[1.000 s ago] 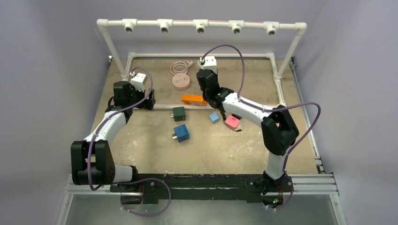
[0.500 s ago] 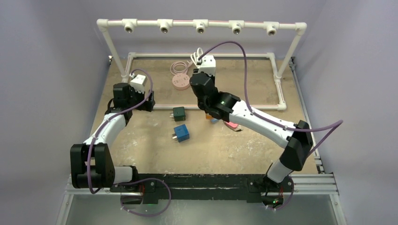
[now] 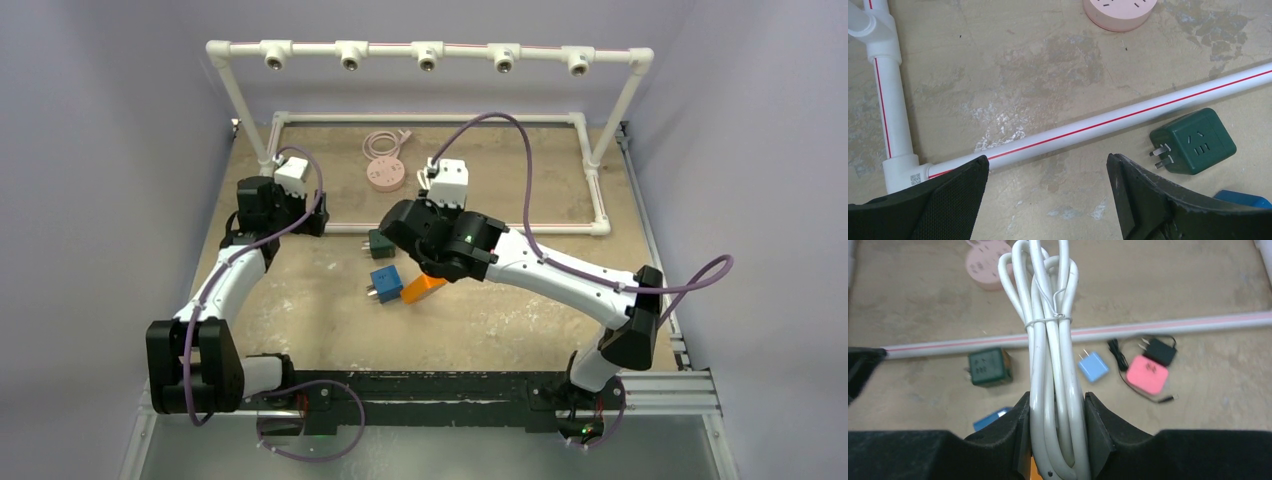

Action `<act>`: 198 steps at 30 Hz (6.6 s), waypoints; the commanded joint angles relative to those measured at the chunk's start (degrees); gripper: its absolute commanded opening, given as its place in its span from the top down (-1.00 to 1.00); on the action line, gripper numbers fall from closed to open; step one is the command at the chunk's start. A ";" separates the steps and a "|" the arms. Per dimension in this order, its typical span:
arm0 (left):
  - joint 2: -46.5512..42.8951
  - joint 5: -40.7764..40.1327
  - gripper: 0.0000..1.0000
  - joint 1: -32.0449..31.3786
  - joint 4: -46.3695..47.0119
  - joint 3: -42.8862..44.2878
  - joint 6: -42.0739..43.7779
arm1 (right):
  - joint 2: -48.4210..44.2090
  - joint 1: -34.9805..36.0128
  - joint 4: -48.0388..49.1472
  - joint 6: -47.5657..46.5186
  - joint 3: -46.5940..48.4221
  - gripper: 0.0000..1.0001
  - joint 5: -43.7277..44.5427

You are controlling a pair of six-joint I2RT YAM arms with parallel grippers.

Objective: Insert the plug

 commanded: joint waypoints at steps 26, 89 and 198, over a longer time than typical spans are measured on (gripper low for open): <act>-4.44 4.20 -0.77 -14.61 -12.45 8.29 9.70 | -2.79 -27.88 -21.46 33.87 -33.44 1.00 -5.36; 31.31 10.33 0.56 -58.94 -25.18 22.66 5.96 | -28.74 -55.61 11.41 -11.12 -34.99 -0.61 -39.90; 70.07 -15.99 -0.98 -20.75 -15.83 77.27 -2.16 | -32.12 -32.64 21.33 -6.70 -47.74 -0.87 -46.73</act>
